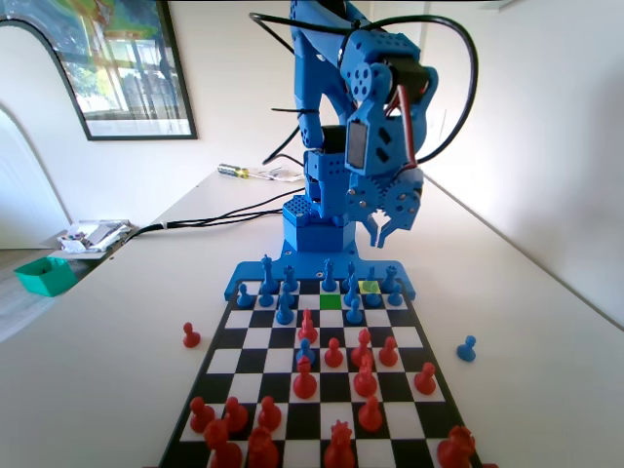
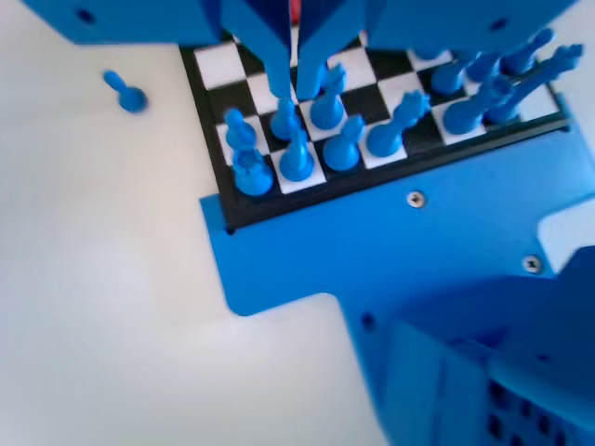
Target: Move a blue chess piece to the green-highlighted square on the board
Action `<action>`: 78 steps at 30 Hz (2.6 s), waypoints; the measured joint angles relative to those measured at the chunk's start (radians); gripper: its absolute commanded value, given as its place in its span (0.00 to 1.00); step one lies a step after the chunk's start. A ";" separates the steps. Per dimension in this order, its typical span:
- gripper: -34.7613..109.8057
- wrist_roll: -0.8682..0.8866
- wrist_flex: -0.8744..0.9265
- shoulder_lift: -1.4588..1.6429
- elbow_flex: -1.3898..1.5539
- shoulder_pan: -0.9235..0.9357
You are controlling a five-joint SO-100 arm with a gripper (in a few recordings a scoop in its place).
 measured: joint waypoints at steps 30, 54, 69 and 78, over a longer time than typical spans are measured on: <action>0.30 -0.058 -0.140 -0.137 0.048 -0.009; 0.31 -0.067 -0.213 -0.290 0.014 -0.006; 0.31 -0.086 -0.225 -0.319 -0.008 -0.008; 0.30 -0.086 -0.244 -0.342 -0.008 -0.021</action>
